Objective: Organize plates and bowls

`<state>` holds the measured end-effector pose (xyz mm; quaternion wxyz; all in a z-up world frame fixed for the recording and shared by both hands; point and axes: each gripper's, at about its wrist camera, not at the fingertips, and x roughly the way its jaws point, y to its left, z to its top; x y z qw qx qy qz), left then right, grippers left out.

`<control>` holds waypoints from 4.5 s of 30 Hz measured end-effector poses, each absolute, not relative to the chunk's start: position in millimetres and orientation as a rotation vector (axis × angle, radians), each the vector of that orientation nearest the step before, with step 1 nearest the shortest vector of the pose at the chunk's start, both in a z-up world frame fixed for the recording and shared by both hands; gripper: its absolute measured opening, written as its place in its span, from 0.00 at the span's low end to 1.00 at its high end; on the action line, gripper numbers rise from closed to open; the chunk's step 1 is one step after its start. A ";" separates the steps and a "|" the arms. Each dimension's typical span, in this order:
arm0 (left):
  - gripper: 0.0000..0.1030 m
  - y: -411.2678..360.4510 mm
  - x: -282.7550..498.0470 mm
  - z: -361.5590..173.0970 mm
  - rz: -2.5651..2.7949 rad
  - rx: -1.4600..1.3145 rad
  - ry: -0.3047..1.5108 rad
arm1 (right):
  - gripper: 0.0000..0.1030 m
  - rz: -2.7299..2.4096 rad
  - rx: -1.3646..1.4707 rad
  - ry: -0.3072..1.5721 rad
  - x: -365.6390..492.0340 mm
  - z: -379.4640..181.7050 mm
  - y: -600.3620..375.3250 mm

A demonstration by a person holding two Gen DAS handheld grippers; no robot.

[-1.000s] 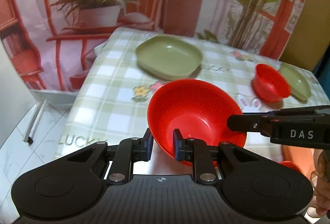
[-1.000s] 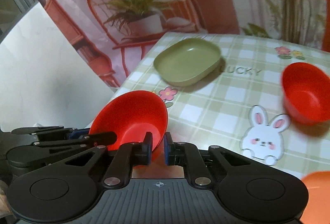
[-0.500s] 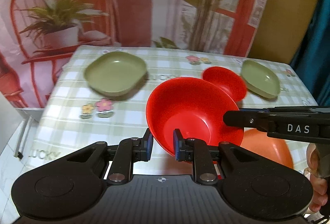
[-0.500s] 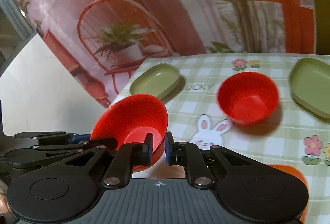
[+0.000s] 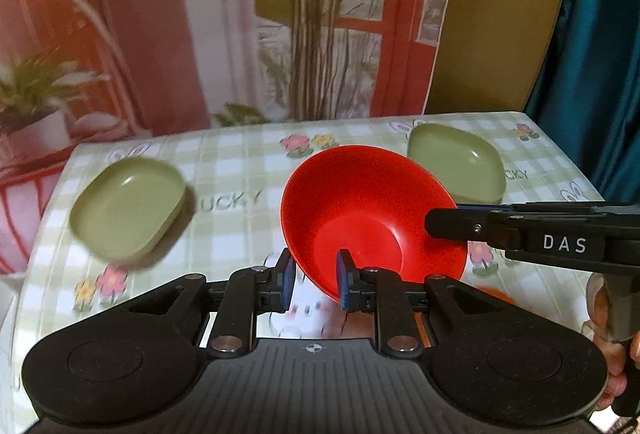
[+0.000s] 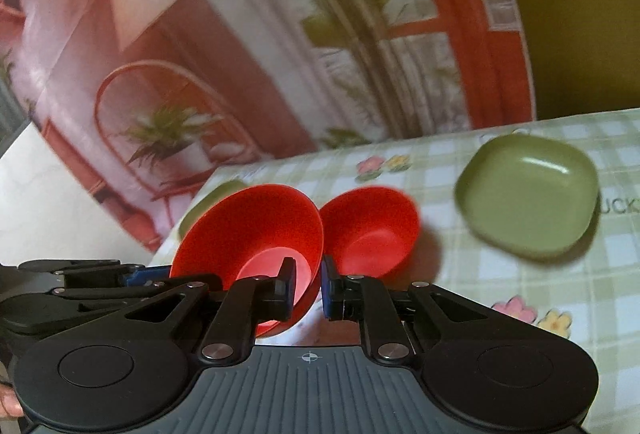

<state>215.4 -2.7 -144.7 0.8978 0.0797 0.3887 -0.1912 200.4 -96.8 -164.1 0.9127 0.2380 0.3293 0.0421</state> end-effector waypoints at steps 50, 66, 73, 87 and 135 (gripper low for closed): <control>0.45 62.6 217.9 -142.6 -0.278 -0.004 0.785 | 0.28 0.101 0.350 0.667 186.8 -155.1 -90.3; 0.45 102.9 118.1 -176.0 -0.249 -0.210 0.911 | 0.27 0.300 0.273 0.783 140.2 -165.1 -26.1; 0.45 111.2 106.7 -200.4 -0.196 -0.246 0.997 | 0.27 0.341 0.270 0.839 127.1 -178.6 -5.8; 0.20 107.7 95.0 -226.8 -0.205 -0.328 1.085 | 0.25 0.364 0.262 0.902 123.1 -193.3 -0.3; 0.11 31.8 231.7 -161.1 -0.388 -0.219 0.829 | 0.11 0.115 0.436 0.676 215.7 -158.4 -109.5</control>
